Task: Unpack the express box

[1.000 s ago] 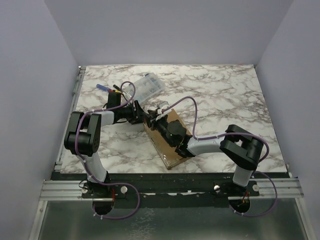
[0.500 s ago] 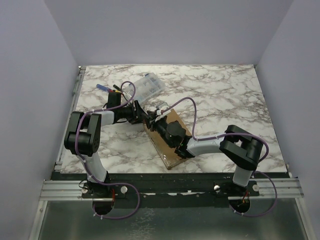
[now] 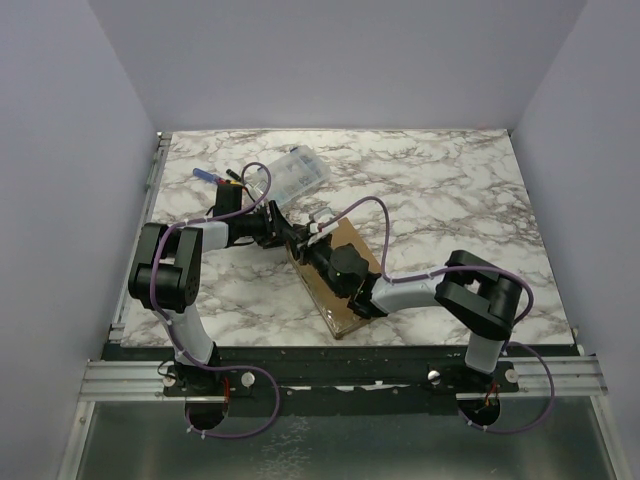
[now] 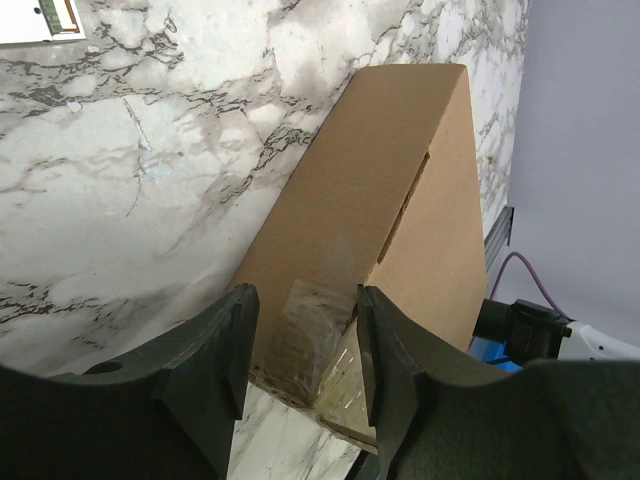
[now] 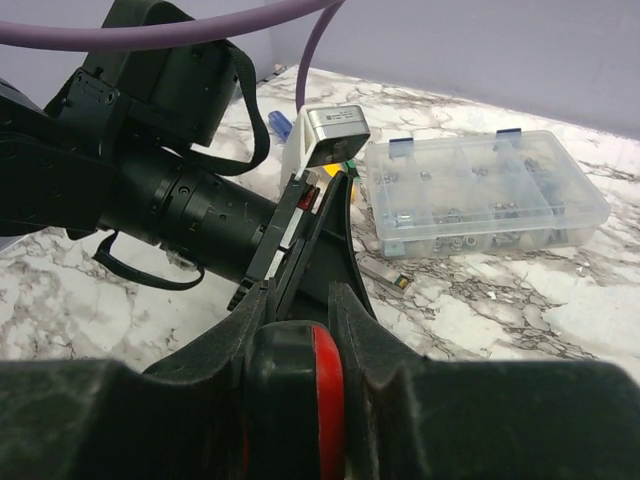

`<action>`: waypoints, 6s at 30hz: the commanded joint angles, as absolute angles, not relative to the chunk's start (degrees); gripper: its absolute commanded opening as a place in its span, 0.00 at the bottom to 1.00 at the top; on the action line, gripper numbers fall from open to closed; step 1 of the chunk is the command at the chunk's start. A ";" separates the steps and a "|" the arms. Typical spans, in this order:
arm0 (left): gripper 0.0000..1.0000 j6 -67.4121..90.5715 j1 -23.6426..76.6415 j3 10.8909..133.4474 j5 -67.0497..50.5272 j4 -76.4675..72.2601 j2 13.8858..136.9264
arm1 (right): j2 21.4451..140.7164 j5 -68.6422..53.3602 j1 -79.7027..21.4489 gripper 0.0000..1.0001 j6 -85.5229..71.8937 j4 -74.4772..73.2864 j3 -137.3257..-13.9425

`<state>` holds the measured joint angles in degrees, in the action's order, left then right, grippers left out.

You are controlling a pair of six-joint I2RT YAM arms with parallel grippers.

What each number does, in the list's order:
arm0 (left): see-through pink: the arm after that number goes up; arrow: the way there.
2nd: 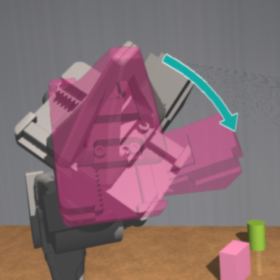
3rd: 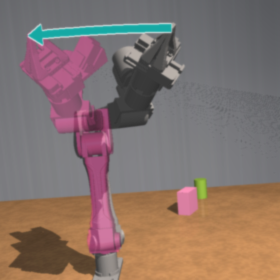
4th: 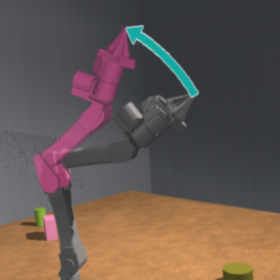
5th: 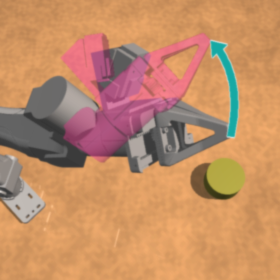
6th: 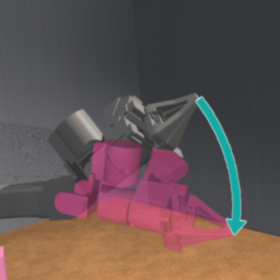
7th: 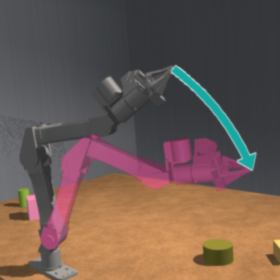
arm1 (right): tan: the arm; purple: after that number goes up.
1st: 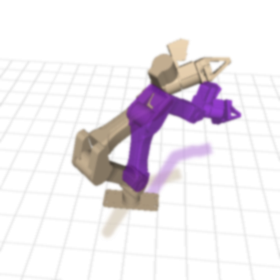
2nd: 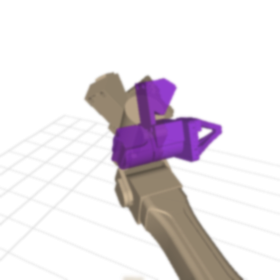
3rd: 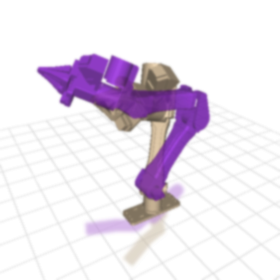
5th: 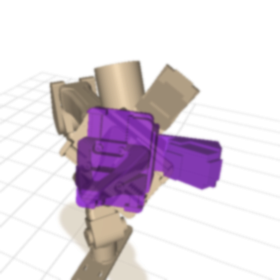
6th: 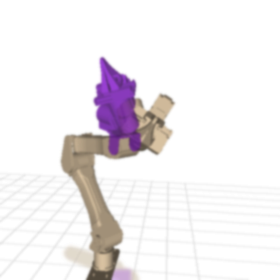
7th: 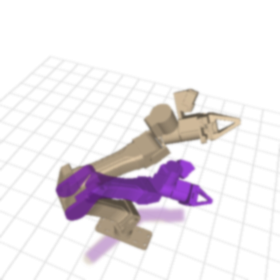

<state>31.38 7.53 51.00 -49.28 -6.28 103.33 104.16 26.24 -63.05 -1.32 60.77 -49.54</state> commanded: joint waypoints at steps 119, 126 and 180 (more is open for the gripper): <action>0.57 42.47 15.68 42.24 -8.12 -0.09 93.47 | 77.26 58.13 -89.29 0.01 -20.82 7.33 -39.29; 0.57 41.98 15.47 42.28 -7.24 -0.09 93.25 | 76.73 62.05 -92.18 0.01 -23.39 4.19 -39.70; 0.80 40.46 26.21 37.66 -0.45 1.25 84.55 | 69.04 55.74 -93.14 0.01 -14.14 25.84 -24.27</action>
